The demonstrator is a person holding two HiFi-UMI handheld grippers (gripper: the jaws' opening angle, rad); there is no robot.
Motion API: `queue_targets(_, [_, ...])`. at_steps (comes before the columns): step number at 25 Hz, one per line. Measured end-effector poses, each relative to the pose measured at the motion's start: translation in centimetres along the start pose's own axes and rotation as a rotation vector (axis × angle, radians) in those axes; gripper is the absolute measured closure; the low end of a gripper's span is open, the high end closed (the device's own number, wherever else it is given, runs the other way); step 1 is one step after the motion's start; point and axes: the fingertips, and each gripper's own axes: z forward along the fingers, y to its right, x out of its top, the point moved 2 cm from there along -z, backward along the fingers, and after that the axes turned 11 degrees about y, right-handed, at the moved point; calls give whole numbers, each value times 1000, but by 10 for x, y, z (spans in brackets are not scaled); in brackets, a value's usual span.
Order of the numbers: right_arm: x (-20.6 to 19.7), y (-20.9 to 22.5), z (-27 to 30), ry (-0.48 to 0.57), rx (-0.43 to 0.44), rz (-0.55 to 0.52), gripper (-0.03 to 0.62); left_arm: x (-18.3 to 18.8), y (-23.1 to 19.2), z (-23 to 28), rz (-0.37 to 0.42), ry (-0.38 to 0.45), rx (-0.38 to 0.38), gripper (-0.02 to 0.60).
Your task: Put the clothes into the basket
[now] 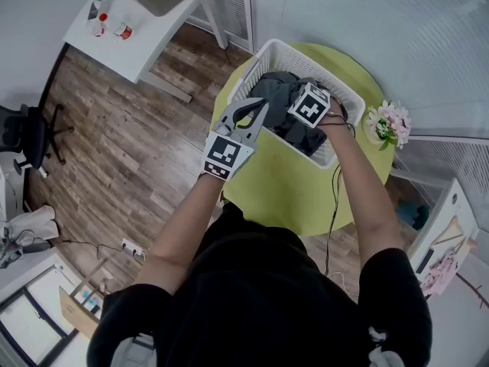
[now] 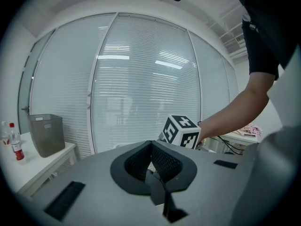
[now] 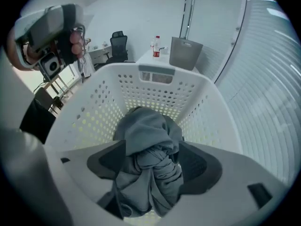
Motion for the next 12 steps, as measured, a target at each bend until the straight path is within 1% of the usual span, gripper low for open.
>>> queue_targets(3, [17,-12,-25,67,-27,16,235,6,0,-12,1,6,-1,572])
queue_targets(6, [37,-25,-56,159,-55,58,240,18,2,-24,2,31,-15,572])
queue_targets(9, [54,-42,-85,247,-79,109,325,29,6,-37,-13,68,-51,572])
queue_targets(12, [66,-61,-110,313,-102,133,402,34,12,-49,-4,73,-67,572])
